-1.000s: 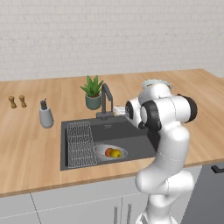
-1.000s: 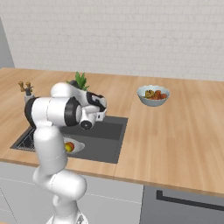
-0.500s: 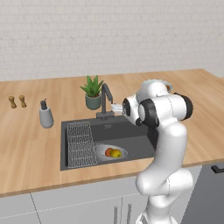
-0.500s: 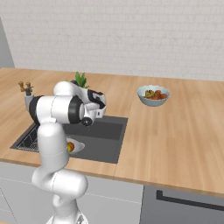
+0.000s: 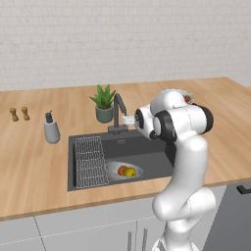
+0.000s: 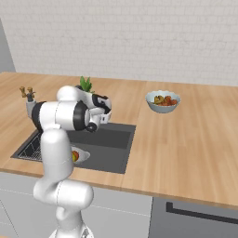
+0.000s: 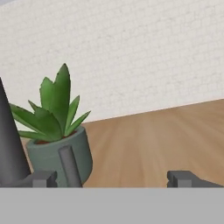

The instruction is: Put the colander in the sink, put the pear, orange in the colander, and turn on the sink faucet and pour water over the colander.

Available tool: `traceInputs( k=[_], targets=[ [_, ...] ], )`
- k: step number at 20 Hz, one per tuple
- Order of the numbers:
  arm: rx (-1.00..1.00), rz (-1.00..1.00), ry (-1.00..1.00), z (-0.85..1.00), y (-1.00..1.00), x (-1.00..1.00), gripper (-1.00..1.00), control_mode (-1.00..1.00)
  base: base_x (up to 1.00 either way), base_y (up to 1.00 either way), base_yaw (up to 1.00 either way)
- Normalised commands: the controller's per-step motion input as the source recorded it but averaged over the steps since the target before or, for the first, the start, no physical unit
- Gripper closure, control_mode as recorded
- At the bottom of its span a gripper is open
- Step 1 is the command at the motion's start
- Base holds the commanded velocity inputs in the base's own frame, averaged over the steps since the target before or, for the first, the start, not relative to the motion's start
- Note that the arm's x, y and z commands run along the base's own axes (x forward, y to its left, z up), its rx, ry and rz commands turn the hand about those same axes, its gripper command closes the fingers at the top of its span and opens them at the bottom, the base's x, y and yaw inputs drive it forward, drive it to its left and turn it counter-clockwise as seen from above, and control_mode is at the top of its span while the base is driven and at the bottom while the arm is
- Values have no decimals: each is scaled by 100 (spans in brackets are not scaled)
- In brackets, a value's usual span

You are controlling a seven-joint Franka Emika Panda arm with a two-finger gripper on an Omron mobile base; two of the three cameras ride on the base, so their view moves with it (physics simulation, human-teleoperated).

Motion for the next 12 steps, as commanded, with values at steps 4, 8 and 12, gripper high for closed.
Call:
traceInputs(
  k=[4,8,12],
  targets=[
    [0,0,0,0,1,16,-100,-100,0,0,0],
    [0,0,0,0,4,13,-100,-100,0,0,0],
    [0,0,0,0,10,11,-100,-100,0,0,0]
  ],
)
